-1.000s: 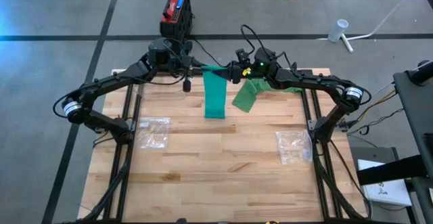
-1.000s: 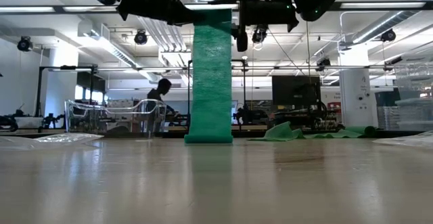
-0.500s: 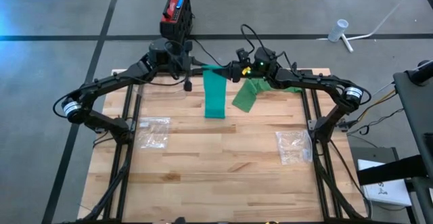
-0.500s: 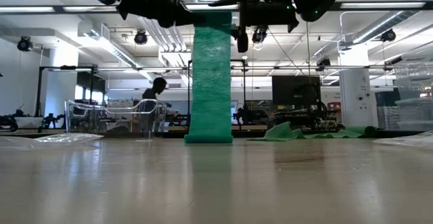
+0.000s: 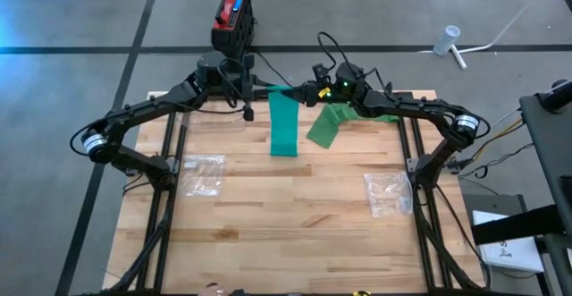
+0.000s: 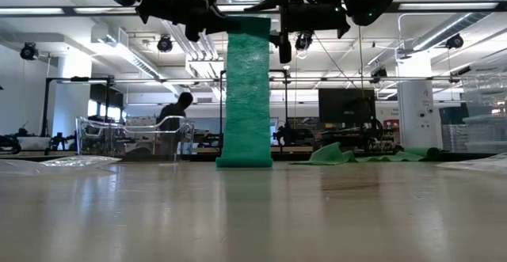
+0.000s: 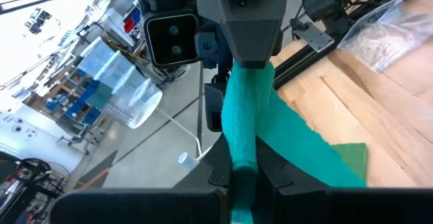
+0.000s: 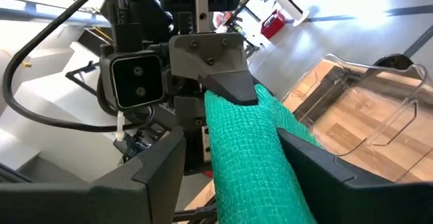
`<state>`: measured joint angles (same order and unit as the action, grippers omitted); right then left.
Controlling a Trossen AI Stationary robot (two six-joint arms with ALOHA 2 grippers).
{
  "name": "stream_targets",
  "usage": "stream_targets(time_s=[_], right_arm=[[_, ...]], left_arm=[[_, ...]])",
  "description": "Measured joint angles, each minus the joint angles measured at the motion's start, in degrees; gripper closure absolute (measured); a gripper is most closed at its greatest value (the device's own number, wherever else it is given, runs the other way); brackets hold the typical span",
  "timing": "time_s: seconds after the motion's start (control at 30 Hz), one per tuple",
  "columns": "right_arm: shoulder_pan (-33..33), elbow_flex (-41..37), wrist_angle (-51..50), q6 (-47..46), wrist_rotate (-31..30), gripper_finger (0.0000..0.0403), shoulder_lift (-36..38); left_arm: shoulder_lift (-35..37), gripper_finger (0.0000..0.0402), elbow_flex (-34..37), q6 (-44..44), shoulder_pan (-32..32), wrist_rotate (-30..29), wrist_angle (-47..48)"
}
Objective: Roll bandage
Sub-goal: Roll the blue bandage
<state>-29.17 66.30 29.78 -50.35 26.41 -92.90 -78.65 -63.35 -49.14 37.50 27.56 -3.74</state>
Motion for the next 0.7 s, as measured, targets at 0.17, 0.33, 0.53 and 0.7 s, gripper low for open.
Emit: stream_targets(time_s=[0.17, 0.33, 0.53, 0.7], right_arm=[[0.0, 0.0, 0.0, -0.1, -0.9, 0.0189, 0.0], [0.0, 0.0, -0.2, 0.2, -1.0, 0.0210, 0.0], [0.0, 0.0, -0.4, 1.2, -1.4, 0.0274, 0.0], [0.0, 0.0, -1.0, 3.7, -2.2, 0.0329, 0.0]], left_arm=[[0.0, 0.0391, 0.1, 0.1, 0.0, -0.2, -0.1], [0.0, 0.0391, 0.2, 0.1, 0.0, -0.1, 0.3], [0.1, 0.0383, 0.2, 1.6, 0.0, 0.0, 0.7], [0.1, 0.0329, 0.2, 6.8, 0.1, -0.4, 1.5]])
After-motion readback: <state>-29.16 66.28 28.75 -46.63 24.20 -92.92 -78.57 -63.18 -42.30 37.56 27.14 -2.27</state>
